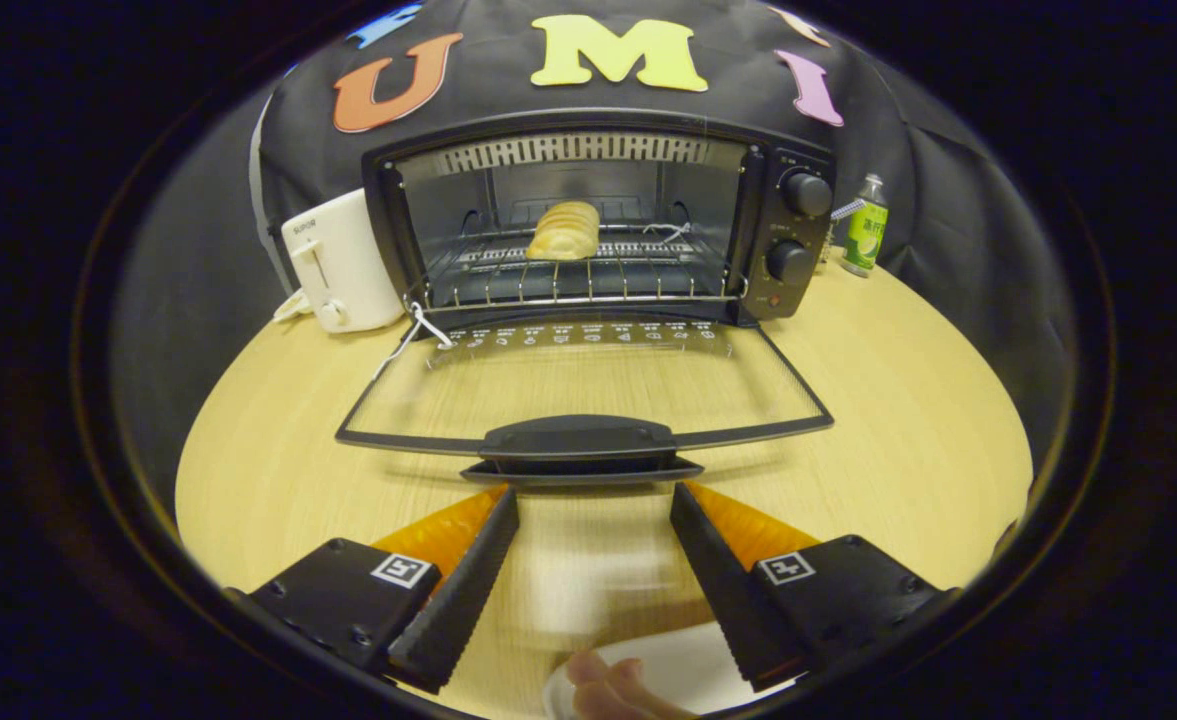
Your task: Open the toaster oven, put the food inside, and close the toaster oven door.
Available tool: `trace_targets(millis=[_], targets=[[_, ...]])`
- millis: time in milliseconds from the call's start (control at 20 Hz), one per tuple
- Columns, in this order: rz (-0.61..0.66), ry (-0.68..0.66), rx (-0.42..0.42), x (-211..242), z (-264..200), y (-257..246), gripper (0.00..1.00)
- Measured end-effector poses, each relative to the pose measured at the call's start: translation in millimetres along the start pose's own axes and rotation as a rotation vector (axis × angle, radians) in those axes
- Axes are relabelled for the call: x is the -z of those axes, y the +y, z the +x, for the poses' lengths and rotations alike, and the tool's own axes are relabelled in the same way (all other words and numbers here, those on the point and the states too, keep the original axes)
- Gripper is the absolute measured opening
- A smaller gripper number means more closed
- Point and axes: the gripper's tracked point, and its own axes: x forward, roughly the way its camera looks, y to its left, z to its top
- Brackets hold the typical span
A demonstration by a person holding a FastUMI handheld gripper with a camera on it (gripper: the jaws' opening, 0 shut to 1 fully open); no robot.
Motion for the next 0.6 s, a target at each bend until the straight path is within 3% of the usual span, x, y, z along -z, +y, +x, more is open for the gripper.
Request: trace_targets(millis=[600], targets=[[0.018, -0.054, -0.050, -23, -28, 1, 1.00]])
